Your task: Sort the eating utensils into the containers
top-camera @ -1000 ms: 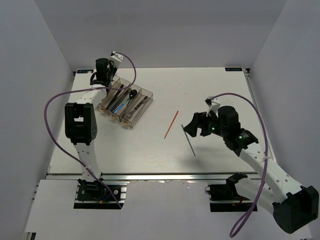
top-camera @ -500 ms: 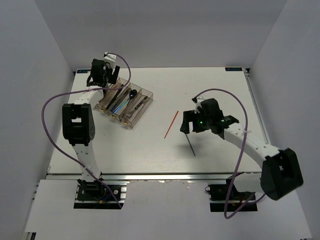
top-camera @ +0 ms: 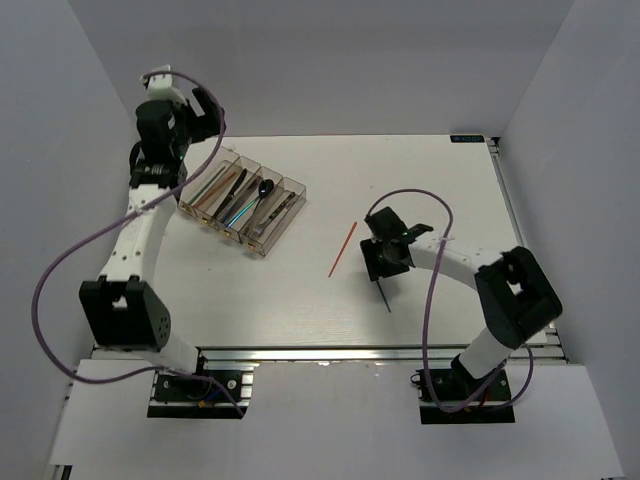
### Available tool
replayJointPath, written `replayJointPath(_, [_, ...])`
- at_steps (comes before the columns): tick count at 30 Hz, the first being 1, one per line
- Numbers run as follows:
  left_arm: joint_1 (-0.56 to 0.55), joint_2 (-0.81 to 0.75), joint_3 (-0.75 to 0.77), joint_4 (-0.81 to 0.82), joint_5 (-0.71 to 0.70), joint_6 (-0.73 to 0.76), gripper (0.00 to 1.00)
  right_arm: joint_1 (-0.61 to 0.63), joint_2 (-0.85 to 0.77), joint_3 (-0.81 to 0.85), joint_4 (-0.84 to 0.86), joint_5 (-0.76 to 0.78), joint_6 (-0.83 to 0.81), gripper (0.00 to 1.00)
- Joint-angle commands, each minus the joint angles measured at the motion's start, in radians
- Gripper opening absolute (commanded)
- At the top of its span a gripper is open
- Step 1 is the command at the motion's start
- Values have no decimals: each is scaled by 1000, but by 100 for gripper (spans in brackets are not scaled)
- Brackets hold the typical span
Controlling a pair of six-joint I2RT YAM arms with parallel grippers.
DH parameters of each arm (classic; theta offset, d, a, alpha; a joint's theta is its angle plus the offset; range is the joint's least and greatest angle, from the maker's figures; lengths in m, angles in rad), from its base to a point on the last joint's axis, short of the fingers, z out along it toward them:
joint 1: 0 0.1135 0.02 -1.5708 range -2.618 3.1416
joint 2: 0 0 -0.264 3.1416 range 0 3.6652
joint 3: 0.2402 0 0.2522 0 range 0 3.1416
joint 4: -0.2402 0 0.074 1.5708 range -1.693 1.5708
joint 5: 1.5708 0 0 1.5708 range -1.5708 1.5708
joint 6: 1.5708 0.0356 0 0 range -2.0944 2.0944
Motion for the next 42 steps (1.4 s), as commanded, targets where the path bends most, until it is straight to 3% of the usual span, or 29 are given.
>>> replayJointPath(1, [0,-154,-261,-50,182,-225,98,35,72,99,-18,78,-14,56])
replayJointPath(3, [0,-287,-388,22,194,-244,98,35,119,145,-41,94,-17,52])
replayJointPath(7, [0,-416,-557,27,223,-259,98,38,239,148,-41,33,-19,25])
replayJointPath(8, [0,-433,-581,32,240,-267,98,39,248,140,-26,26,-13,0])
replayJointPath(11, [-1,-498,-688,99,334,-352,98,44,262,99,11,-20,15,0])
replayJointPath(13, [-3,-525,-782,217,390,-459,98,44,212,54,56,-107,18,0])
replayJointPath(17, [-42,-529,-879,320,421,-549,98,47,57,19,102,-123,88,0])
replayJointPath(21, [-215,-533,-946,472,353,-603,98,59,-145,8,111,-115,121,0])
replayJointPath(23, [-338,-515,-959,513,299,-632,98,61,-213,-36,212,-273,133,0])
replayJointPath(25, [-397,-466,-971,619,315,-690,98,58,-296,-73,346,-426,187,0])
replayJointPath(29, [-466,-417,-988,796,342,-756,98,56,-348,-108,482,-585,314,0])
replayJointPath(36, [-524,-372,-948,742,348,-681,97,58,-384,-78,547,-651,371,0])
replayJointPath(39, [-529,-351,-954,764,357,-687,88,59,-375,-73,571,-682,385,0])
replayJointPath(40, [-530,-326,-951,770,366,-689,78,59,-370,-75,582,-692,389,0])
replayJointPath(42, [-535,-297,-934,785,380,-704,65,66,-359,-73,611,-712,401,0])
